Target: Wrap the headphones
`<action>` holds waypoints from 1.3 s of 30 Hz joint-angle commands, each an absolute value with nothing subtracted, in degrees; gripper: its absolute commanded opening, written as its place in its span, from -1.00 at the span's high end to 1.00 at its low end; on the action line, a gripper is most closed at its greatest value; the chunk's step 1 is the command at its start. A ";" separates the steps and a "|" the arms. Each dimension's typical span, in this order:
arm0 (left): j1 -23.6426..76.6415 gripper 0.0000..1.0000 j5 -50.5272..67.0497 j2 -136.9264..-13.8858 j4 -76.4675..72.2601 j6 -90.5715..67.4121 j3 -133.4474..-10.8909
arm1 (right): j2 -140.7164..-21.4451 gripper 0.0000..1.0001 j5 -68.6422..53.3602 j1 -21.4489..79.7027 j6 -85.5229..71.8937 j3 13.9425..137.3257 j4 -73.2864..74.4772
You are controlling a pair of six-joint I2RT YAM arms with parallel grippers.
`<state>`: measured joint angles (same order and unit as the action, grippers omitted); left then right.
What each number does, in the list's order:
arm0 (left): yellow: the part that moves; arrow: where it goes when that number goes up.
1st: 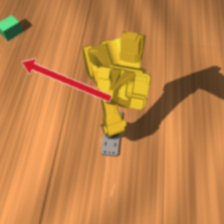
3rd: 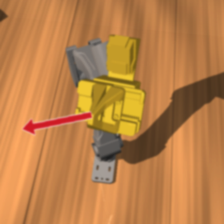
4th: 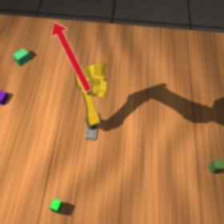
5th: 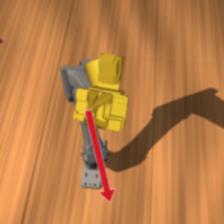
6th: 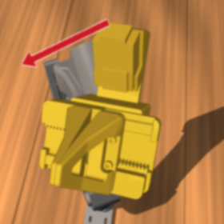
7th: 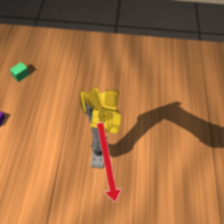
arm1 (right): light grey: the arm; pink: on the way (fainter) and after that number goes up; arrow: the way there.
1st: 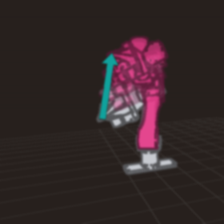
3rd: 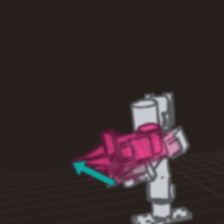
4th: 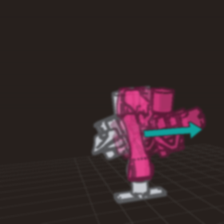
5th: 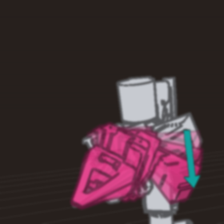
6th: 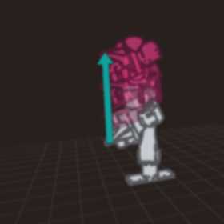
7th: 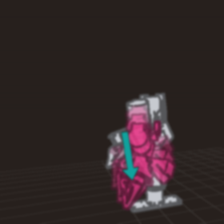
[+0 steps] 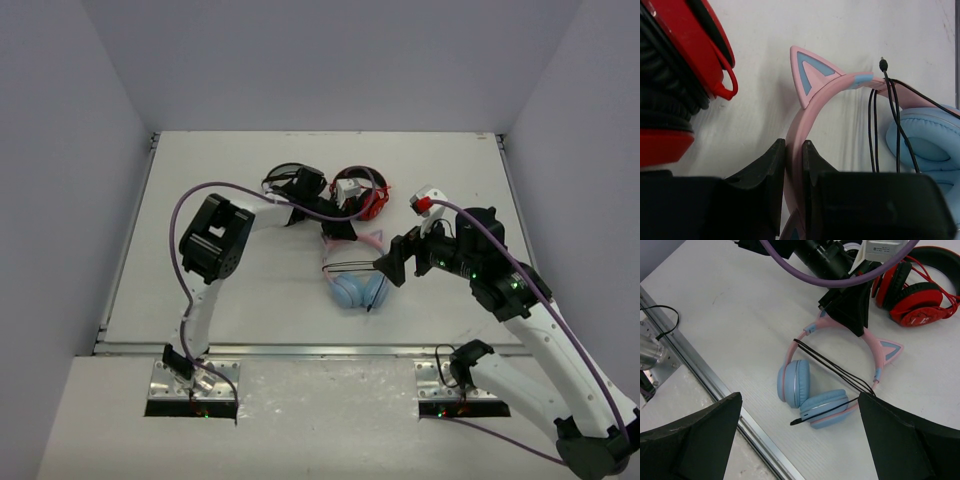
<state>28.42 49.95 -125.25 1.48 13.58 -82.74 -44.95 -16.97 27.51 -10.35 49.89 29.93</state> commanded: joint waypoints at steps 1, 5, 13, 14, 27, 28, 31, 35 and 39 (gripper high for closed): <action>29.62 0.86 56.42 -127.35 -0.09 11.51 -87.80 | -44.74 -0.98 -17.23 27.51 -11.25 49.83 28.92; 30.93 0.79 56.51 -128.76 -0.09 11.60 -88.86 | -44.82 -0.98 -17.23 27.51 -11.16 49.22 28.48; 31.55 0.53 55.99 -128.94 2.89 11.34 -87.28 | -44.74 -0.98 -17.58 27.51 -11.16 48.69 27.95; 31.55 0.45 56.25 -127.98 2.81 11.60 -86.75 | -44.74 -0.98 -17.75 27.51 -11.16 48.69 27.95; 31.90 0.24 50.91 -116.20 -3.77 2.04 -81.05 | -44.74 -0.98 -17.32 27.60 -10.81 48.78 27.69; 31.99 0.24 50.45 -114.89 -5.52 1.24 -80.51 | -44.91 -0.98 -17.23 27.51 -10.72 48.78 27.60; 31.99 -0.99 47.65 -110.31 -7.03 -1.93 -79.02 | -45.44 -0.98 -17.05 27.51 -10.72 48.87 27.60; 32.34 -1.00 37.05 -102.49 -6.07 -3.16 -76.82 | -44.65 -0.98 -15.04 27.60 -10.90 48.34 27.25; 32.34 -1.00 10.78 -89.77 -3.94 -8.95 -69.64 | -42.90 -0.98 -10.21 27.51 -12.12 47.90 28.03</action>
<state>31.97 31.20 -98.65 -2.76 -3.62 -73.82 -44.36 -14.50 27.51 -10.55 48.36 29.21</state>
